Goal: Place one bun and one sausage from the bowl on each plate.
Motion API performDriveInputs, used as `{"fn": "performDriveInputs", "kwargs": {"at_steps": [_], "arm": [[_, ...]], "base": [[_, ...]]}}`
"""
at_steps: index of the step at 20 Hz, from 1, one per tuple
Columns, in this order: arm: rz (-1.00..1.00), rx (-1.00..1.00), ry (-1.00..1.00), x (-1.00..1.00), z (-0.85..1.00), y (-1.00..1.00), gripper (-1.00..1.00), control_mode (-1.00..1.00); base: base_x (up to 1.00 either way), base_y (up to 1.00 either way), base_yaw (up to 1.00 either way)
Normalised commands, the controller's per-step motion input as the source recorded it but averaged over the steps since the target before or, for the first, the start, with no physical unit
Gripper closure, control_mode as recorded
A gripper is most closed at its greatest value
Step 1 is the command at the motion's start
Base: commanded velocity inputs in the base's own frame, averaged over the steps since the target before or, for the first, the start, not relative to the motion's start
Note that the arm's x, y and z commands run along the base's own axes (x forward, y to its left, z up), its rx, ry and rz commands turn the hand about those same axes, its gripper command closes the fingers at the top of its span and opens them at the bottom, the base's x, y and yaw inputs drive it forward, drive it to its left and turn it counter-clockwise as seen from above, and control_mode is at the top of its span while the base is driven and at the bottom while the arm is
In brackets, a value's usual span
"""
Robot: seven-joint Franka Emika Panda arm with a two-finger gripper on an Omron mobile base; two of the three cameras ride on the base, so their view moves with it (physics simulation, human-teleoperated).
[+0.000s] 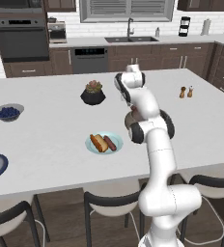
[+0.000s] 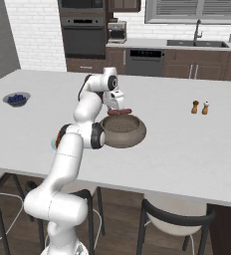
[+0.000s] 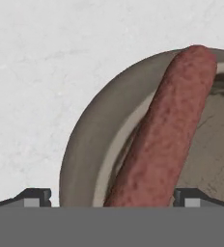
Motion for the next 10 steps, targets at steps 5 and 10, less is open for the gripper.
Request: {"fn": "performDriveInputs", "kwargs": {"at_steps": [5, 10], "arm": [[0.0, -0.01, 0.01, 0.0, -0.28, -0.02, -1.0, -1.0], [0.0, 0.0, -0.06, -0.1, -0.1, -0.01, 1.0, -1.0]], "base": [[0.0, 0.0, 0.0], [0.0, 0.0, 0.0]]}}
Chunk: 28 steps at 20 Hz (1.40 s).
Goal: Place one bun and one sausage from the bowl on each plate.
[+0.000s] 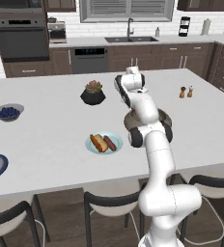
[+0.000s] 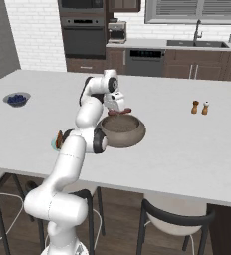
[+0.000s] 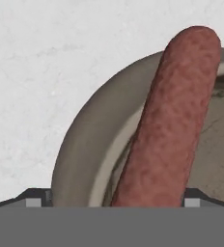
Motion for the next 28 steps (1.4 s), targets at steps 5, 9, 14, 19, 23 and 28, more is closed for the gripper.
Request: {"fn": "performDriveInputs", "kwargs": {"at_steps": [5, 9, 14, 19, 23, 28], "arm": [[0.0, 0.0, -0.26, -0.17, -0.02, 0.0, 1.0, -1.0], [-0.02, 0.0, -0.33, -0.19, 0.02, 0.0, 1.0, -1.0], [0.0, -0.04, -0.44, -0.82, 0.11, 0.09, 1.0, -1.0], [0.0, -0.07, -0.82, -1.0, 0.08, 0.42, 1.0, -1.0], [0.0, -0.02, -0.65, -1.0, -0.02, 0.15, 1.0, -1.0], [0.0, 0.0, -0.22, -1.0, -0.26, 0.01, 1.0, -1.0]], "base": [[0.0, 0.0, 0.0], [0.0, 0.0, 0.0], [0.0, 0.0, 0.0], [0.0, 0.0, 0.0], [0.0, 0.0, 0.0], [0.0, 0.0, 0.0]]}}
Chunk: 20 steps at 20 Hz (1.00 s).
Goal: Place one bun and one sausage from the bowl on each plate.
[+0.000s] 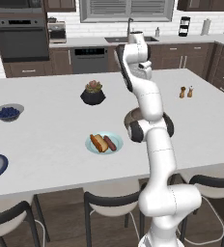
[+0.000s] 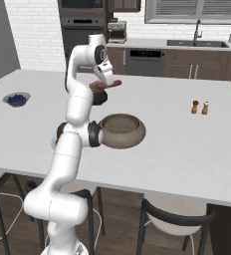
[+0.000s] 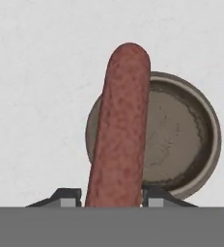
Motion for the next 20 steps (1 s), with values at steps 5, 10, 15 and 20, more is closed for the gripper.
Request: {"fn": "performDriveInputs", "kwargs": {"at_steps": [5, 10, 15, 20], "arm": [[-0.06, 0.0, 0.46, -1.0, 0.05, 0.03, 1.0, -1.0], [-0.01, 0.0, 0.22, -1.0, -0.04, 0.02, 1.0, -1.0], [-0.01, 0.03, 0.62, -1.0, 0.15, 0.02, 1.0, -1.0], [0.0, 0.06, 0.9, -1.0, 0.17, 0.0, 1.0, -1.0]], "base": [[0.0, 0.0, 0.0], [0.0, 0.0, 0.0], [0.0, 0.0, 0.0], [0.0, 0.0, 0.0]]}}
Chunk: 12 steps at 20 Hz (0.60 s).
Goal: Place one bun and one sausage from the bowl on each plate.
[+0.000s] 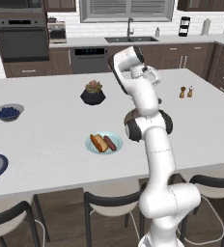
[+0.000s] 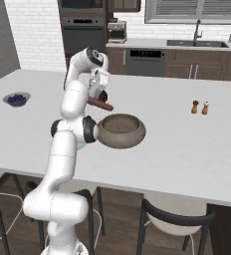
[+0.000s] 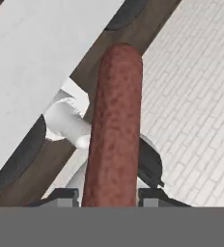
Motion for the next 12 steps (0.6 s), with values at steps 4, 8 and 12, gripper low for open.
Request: {"fn": "performDriveInputs", "kwargs": {"at_steps": [4, 8, 12], "arm": [[0.0, 0.02, 0.86, -0.97, 0.01, 0.0, 1.0, -1.0], [0.0, 0.02, 0.73, -0.88, 0.0, 0.0, 1.0, -1.0], [0.01, -0.07, -0.11, -0.55, -0.05, 0.16, 1.0, -1.0]], "base": [[0.0, 0.0, 0.0], [0.0, 0.0, 0.0], [0.0, 0.0, 0.0]]}}
